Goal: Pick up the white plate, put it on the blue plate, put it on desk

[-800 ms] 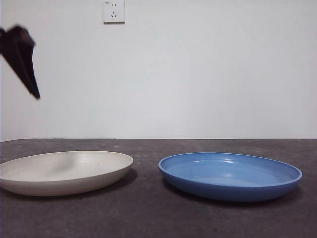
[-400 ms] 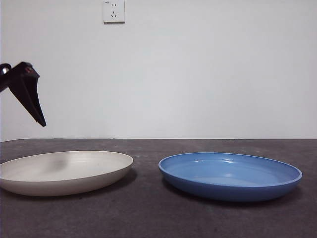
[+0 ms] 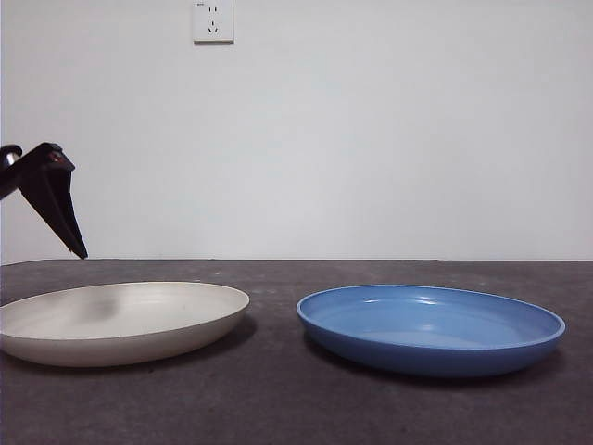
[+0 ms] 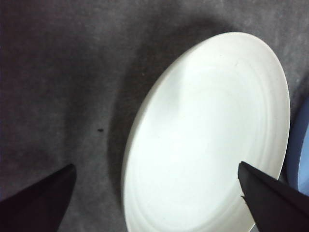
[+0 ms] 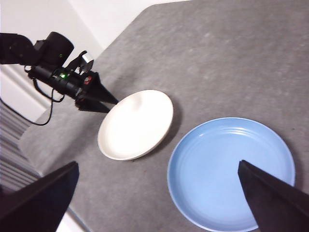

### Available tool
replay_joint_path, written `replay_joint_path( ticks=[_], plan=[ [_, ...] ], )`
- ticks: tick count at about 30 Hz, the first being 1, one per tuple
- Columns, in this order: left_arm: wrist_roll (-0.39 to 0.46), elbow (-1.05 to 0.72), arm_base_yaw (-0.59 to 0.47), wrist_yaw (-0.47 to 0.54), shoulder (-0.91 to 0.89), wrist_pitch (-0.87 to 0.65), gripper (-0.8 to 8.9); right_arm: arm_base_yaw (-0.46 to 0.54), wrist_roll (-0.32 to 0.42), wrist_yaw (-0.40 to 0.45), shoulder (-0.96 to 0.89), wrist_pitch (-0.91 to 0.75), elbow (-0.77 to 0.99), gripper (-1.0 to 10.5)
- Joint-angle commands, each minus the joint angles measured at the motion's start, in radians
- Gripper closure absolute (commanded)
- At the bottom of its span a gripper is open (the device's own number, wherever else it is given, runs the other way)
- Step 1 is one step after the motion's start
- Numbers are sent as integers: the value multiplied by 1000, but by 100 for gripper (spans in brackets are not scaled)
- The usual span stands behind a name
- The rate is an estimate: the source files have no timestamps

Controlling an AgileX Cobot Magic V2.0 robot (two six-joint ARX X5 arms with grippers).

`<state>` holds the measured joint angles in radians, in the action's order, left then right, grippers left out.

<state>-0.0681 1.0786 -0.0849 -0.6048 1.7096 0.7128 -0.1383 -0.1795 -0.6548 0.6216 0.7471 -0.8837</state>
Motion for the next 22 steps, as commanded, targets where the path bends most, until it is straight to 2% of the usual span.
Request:
replay_joint_path(
  ticks=[1,9,15,20,22],
  plan=[
    [11,20,0,-10,28,-5,228,-4,18,2,5,-6,-16,350],
    [7,20,1,-10,32,-10,232,-4,23,2,5,-6,-16,350],
    [4,20,14,-23,43,-15,302,-4,26,2,5,-6,-16,350],
    [4,20,25,-16,44,-23,501,-4,27,2,5,-6,-16,350],
    [3,20,27,6,44,-21,551,-4,27,2,5,-6,-16,350]
  ],
)
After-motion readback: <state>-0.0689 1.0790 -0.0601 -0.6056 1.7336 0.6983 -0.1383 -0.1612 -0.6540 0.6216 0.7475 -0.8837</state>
